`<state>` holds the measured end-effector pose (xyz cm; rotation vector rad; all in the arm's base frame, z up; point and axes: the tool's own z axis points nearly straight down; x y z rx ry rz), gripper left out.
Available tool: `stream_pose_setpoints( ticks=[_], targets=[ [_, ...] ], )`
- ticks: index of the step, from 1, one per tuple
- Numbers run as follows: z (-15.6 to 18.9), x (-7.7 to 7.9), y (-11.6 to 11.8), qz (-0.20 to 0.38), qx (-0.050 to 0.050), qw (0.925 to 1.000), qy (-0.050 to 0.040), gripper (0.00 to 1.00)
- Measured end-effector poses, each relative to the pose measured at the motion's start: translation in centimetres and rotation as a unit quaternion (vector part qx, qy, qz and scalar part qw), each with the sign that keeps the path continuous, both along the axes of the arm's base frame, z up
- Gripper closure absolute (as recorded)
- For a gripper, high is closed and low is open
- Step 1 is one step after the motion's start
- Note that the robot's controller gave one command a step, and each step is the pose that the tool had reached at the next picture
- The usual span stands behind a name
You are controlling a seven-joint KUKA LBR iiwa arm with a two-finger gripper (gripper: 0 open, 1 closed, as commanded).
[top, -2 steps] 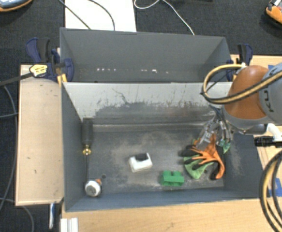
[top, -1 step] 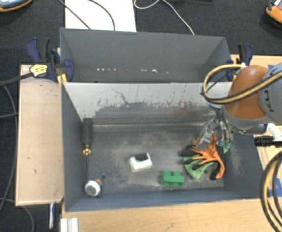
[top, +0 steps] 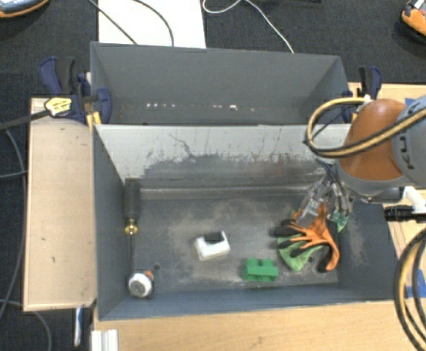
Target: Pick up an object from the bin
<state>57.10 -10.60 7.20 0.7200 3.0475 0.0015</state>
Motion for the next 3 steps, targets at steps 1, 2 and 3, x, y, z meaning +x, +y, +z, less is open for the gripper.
stream_pose_setpoints(
  ticks=[1,2,3],
  targets=[
    [0.0,0.0,0.0,0.002,0.0,1.0,0.0001,1.0],
    [0.0,0.0,0.0,0.003,0.0,1.0,0.0002,1.0],
    [0.0,0.0,0.0,-0.002,0.0,1.0,0.0003,1.0]
  ],
)
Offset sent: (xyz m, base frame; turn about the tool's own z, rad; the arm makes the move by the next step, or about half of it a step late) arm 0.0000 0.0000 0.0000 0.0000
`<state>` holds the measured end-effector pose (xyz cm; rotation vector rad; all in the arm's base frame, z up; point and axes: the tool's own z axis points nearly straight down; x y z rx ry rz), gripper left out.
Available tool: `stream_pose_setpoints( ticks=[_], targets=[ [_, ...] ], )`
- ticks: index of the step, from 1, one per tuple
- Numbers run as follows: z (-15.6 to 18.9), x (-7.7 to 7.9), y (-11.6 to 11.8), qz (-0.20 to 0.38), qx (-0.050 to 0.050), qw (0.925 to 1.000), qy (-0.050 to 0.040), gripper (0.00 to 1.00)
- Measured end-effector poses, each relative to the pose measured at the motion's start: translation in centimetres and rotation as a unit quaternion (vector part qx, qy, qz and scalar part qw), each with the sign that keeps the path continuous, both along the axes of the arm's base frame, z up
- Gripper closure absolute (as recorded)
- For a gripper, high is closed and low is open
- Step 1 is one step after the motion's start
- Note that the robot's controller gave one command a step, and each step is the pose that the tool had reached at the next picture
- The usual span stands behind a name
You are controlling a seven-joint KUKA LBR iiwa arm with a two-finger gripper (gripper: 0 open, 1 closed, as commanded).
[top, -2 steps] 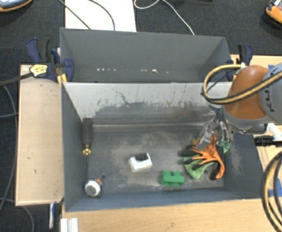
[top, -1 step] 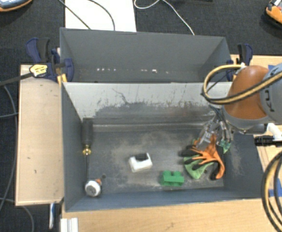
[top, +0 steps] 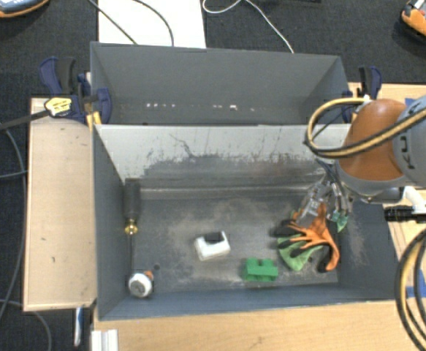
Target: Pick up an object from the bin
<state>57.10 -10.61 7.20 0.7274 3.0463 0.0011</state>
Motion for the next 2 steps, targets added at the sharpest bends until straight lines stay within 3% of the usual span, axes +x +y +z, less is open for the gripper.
stream_pose_setpoints(
  ticks=[2],
  targets=[
    [0.0,0.0,0.0,0.001,0.0,1.0,0.0001,1.0]
  ],
)
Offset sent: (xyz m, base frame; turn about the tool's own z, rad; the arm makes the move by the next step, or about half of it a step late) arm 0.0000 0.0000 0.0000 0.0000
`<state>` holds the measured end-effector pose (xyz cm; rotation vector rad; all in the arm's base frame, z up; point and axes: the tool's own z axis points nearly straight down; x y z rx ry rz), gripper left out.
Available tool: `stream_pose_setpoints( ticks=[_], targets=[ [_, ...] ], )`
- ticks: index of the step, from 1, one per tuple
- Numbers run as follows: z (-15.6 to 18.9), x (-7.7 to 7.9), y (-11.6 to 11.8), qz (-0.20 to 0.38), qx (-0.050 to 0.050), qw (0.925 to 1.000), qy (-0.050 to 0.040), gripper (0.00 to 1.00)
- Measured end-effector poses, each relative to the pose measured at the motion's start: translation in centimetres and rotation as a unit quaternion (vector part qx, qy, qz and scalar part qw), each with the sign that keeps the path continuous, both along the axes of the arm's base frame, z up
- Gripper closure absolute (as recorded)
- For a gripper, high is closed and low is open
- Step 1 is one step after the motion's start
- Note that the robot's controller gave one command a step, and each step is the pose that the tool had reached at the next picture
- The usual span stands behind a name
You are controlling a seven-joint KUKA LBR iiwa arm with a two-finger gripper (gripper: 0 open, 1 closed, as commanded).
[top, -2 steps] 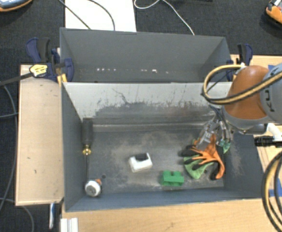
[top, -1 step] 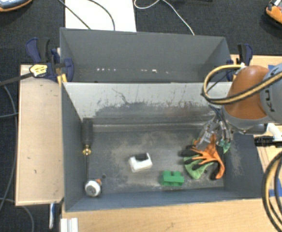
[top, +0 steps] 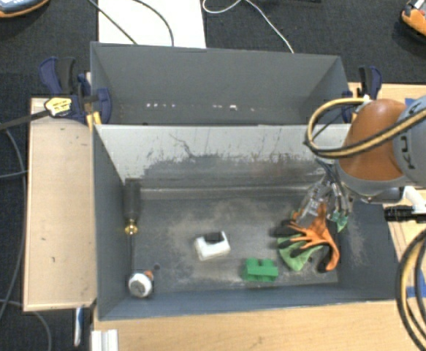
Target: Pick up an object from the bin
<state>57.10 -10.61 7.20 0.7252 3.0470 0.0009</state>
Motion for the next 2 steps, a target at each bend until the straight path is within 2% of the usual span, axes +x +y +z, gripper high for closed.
stream_pose_setpoints(
  ticks=[2],
  targets=[
    [0.0,0.0,0.0,0.001,0.0,1.0,0.0001,1.0]
  ],
)
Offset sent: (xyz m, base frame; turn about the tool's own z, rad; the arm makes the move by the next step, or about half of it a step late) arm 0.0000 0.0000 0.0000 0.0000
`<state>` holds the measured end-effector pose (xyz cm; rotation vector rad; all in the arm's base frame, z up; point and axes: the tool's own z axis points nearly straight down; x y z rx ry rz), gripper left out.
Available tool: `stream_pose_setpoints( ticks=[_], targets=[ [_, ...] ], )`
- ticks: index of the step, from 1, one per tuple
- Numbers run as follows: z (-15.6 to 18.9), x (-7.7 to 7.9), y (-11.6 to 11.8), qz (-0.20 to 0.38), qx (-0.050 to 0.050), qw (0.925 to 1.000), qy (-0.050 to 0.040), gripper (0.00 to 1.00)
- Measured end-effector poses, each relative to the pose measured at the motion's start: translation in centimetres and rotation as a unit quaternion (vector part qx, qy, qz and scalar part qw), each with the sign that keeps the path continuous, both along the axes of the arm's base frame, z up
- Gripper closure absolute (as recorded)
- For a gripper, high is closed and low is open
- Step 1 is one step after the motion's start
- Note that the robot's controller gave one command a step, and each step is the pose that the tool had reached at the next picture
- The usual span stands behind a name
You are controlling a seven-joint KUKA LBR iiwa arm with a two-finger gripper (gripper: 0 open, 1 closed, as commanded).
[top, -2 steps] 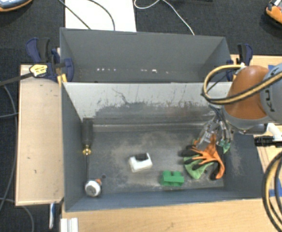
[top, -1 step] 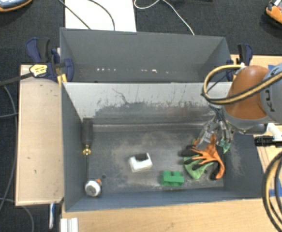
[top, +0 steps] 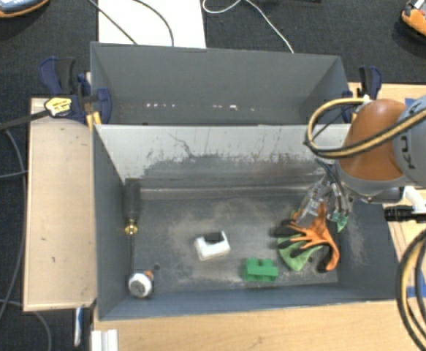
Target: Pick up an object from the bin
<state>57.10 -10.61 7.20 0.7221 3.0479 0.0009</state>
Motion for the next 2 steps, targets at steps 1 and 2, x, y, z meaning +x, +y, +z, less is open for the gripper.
stream_pose_setpoints(
  ticks=[1,2],
  targets=[
    [0.0,0.0,0.0,0.001,0.0,1.0,0.0,1.0],
    [0.0,0.0,0.0,0.001,0.0,1.0,0.0,1.0]
  ],
)
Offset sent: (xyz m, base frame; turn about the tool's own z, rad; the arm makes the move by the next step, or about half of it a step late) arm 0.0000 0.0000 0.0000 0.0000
